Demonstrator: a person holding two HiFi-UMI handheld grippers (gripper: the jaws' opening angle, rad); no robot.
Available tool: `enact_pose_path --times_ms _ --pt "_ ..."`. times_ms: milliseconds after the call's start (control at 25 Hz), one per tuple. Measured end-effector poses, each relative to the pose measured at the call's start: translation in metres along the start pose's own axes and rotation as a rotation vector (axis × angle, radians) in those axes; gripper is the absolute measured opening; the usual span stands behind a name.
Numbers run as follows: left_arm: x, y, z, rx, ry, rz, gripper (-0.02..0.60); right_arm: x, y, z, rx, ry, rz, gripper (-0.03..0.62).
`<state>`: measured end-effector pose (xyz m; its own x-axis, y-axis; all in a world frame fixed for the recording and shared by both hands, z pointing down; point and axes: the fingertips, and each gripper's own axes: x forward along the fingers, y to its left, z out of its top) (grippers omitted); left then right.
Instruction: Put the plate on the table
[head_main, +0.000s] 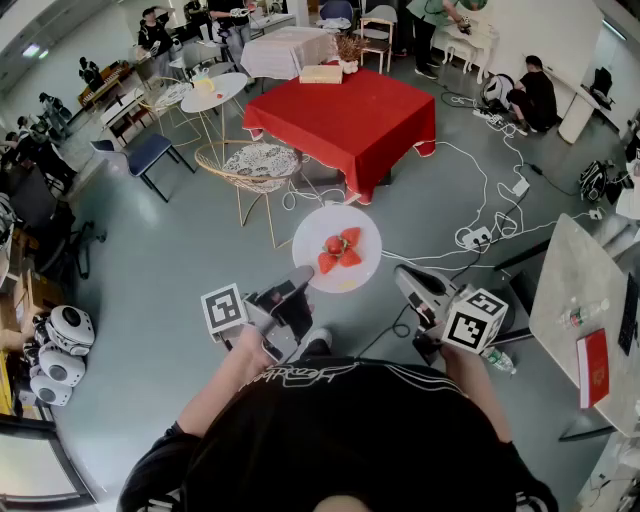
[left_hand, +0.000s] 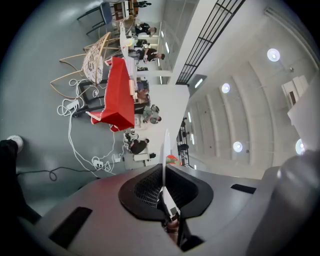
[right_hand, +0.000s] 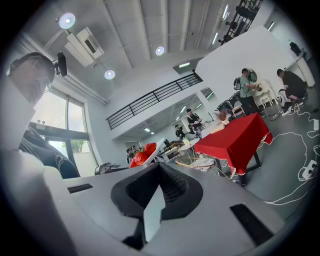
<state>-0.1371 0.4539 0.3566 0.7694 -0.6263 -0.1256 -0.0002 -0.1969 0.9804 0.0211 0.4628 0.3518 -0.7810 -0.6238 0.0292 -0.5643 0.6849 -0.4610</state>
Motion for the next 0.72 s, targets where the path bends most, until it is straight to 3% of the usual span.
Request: enact_pose_path --times_ms 720 --pt "0.006 0.0 -0.009 -0.011 0.041 0.008 0.018 -0.01 0.0 -0.003 0.035 -0.019 -0.036 0.008"
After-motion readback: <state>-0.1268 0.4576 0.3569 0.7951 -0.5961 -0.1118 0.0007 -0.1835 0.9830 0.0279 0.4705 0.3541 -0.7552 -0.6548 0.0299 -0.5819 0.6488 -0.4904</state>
